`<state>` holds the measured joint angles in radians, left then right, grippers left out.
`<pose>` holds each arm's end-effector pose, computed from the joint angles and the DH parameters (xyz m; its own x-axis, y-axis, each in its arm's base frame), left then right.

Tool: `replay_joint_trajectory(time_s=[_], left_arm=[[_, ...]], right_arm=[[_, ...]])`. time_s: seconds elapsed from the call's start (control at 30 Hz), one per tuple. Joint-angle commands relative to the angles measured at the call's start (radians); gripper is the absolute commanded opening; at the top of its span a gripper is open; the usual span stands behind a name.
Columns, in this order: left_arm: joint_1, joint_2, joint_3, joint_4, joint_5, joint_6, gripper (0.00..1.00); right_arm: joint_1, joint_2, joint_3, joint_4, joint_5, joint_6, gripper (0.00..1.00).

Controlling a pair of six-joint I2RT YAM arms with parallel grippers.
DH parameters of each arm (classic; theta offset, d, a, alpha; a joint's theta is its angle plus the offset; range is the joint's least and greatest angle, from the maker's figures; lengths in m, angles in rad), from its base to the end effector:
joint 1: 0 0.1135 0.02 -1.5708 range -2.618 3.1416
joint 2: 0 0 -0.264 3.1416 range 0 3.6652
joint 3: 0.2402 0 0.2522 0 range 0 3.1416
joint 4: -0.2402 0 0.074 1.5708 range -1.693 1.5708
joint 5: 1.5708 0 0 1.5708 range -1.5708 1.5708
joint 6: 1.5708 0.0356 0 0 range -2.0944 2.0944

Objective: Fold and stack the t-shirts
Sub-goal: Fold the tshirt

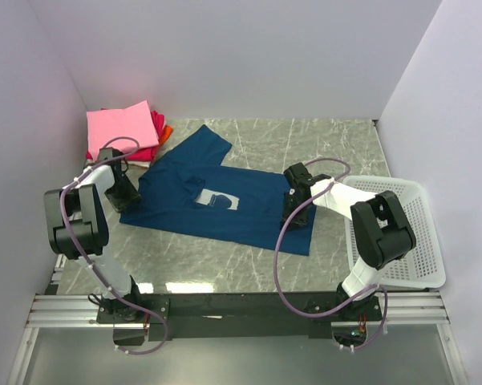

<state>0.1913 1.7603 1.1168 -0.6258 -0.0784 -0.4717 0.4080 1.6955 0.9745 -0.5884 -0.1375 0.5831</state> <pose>0.3276 0.0663 0.1692 -0.7386 -0.6045 -0.2985 -0.6152 0.7854 -0.0683 0.2777 0.1254 0.1533 -0.9745 0.1730 -0.1428 0.1330 0.9583 0.2528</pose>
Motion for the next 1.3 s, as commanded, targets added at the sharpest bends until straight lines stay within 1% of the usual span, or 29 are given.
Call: replay_joint_trajectory(time_s=[0.0,0.23,0.33,0.43,0.53,0.63,0.73,0.8,0.9,1.07,1.1,1.13,1.27], left_arm=[[0.005,0.022,-0.002,0.021,-0.037,0.015,0.47],[0.008,0.053,0.026,0.054,-0.075,0.03,0.46],[0.01,0.05,0.047,0.063,-0.045,0.041,0.47],[0.008,0.002,0.04,0.063,-0.037,0.042,0.53],[0.011,-0.067,0.011,0.046,-0.064,0.032,0.6],[0.023,-0.145,-0.024,-0.006,-0.124,-0.013,0.63],[0.055,-0.203,-0.066,-0.04,-0.164,-0.065,0.63],[0.077,-0.228,-0.1,-0.034,-0.167,-0.088,0.61],[0.108,-0.239,-0.133,-0.028,-0.135,-0.107,0.57],[0.117,-0.2,-0.163,-0.002,-0.11,-0.114,0.47],[0.119,-0.196,-0.167,0.006,-0.107,-0.114,0.43],[0.122,-0.184,-0.167,0.02,-0.097,-0.114,0.41],[0.126,-0.153,-0.155,0.038,-0.08,-0.105,0.38]], right_arm=[[0.006,0.058,-0.077,-0.013,0.067,-0.005,0.32],[0.006,0.075,-0.091,-0.021,0.085,0.007,0.32],[0.006,0.079,-0.086,-0.027,0.087,0.014,0.31],[0.005,0.082,-0.079,-0.037,0.088,0.023,0.32],[0.003,0.087,-0.073,-0.047,0.088,0.035,0.32],[-0.001,0.095,-0.059,-0.057,0.092,0.038,0.32],[-0.006,0.098,-0.046,-0.068,0.093,0.038,0.32],[-0.009,0.098,-0.039,-0.077,0.093,0.035,0.32],[-0.009,0.102,-0.033,-0.085,0.088,0.027,0.32],[-0.009,0.105,-0.028,-0.09,0.087,0.023,0.32],[-0.009,0.104,-0.03,-0.088,0.085,0.021,0.32],[-0.009,0.101,-0.033,-0.088,0.084,0.021,0.32],[-0.011,0.095,-0.048,-0.08,0.079,0.021,0.32]])
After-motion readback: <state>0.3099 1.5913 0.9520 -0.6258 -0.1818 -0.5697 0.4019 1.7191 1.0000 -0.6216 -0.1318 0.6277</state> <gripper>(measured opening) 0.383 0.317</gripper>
